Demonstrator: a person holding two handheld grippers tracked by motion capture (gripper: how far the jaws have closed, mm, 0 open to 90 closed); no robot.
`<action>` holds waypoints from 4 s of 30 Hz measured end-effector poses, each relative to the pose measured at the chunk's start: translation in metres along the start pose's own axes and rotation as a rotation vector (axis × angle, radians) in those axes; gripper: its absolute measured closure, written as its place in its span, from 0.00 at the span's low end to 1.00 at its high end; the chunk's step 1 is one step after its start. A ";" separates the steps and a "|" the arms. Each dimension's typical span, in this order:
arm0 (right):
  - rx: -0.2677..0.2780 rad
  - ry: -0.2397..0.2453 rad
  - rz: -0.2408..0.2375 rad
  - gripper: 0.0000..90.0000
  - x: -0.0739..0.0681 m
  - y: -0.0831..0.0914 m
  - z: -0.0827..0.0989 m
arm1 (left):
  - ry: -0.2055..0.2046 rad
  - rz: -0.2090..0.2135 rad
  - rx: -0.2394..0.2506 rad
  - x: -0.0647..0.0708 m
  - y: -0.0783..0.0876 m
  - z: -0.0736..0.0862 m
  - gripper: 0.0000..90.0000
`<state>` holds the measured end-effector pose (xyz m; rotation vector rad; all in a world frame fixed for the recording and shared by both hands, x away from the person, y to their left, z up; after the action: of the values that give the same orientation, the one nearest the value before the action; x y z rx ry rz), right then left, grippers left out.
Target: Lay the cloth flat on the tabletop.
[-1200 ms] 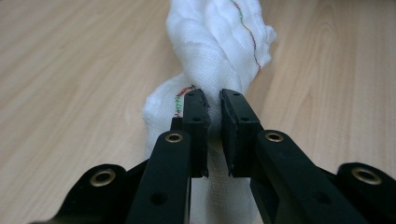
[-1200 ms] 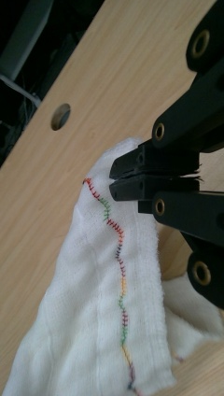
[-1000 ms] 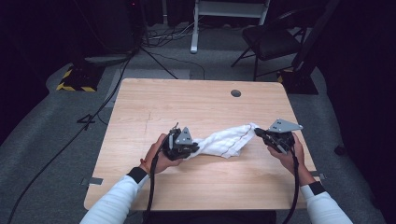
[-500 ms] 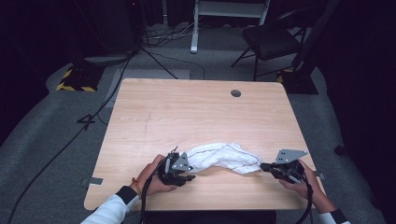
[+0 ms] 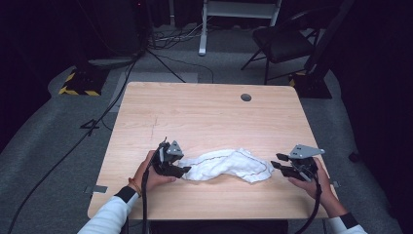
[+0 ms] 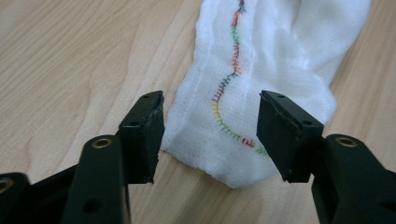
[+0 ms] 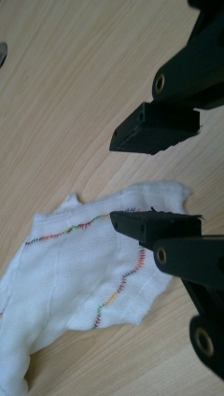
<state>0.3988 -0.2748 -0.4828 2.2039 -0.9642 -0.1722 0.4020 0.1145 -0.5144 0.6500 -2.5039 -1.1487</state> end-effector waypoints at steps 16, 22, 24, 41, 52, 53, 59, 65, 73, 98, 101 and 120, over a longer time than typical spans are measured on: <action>-0.144 0.021 -0.077 0.88 -0.012 -0.041 0.013 | -0.023 0.028 -0.024 -0.007 -0.016 -0.004 0.70; -0.114 0.035 0.013 0.93 0.000 -0.040 0.003 | -0.037 -0.021 -0.020 -0.025 -0.020 -0.017 0.91; -0.086 0.040 0.048 0.93 0.006 -0.040 -0.005 | -0.037 -0.044 0.002 -0.033 -0.018 -0.023 0.92; 0.131 0.106 -0.010 0.94 0.001 0.012 -0.022 | 0.029 -0.125 0.098 -0.042 0.019 -0.017 0.93; -0.049 0.115 -0.142 0.93 -0.030 0.002 0.035 | 0.033 -0.044 0.007 -0.020 0.020 0.017 0.91; -0.052 0.114 -0.134 0.92 -0.029 0.002 0.037 | 0.033 -0.044 0.007 -0.020 0.020 0.017 0.90; -0.070 0.072 -0.100 0.89 -0.022 0.006 0.043 | 0.023 -0.039 0.043 -0.014 0.023 0.006 0.56; -0.085 0.039 -0.040 0.89 -0.014 0.003 0.043 | -0.056 0.040 0.079 -0.008 -0.003 -0.053 0.37; -0.075 -0.004 -0.029 0.62 -0.007 0.003 0.044 | -0.138 0.099 0.013 0.003 -0.077 -0.112 0.39; 0.028 -0.055 -0.080 0.93 0.002 0.009 0.043 | -0.123 0.112 0.063 -0.010 -0.095 -0.129 0.92; 0.092 -0.049 -0.056 0.93 0.006 0.021 0.029 | -0.149 0.087 0.118 -0.009 -0.068 -0.137 0.93; 0.322 0.032 0.037 0.95 0.013 0.080 -0.060 | -0.252 -0.016 0.309 0.009 0.047 -0.145 0.92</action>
<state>0.3835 -0.2874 -0.3841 2.4688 -1.0757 0.0394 0.4469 0.0454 -0.3862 0.6361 -2.9311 -0.9033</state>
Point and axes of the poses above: each handheld gripper's, and its own axes: y roughly backward along the jaws, z roughly out of its underside, x roughly to its right, the point moved 5 cm from there along -y, roughly forward along the jaws, and after that the axes turned 3 degrees about z, right-handed, at the moved point
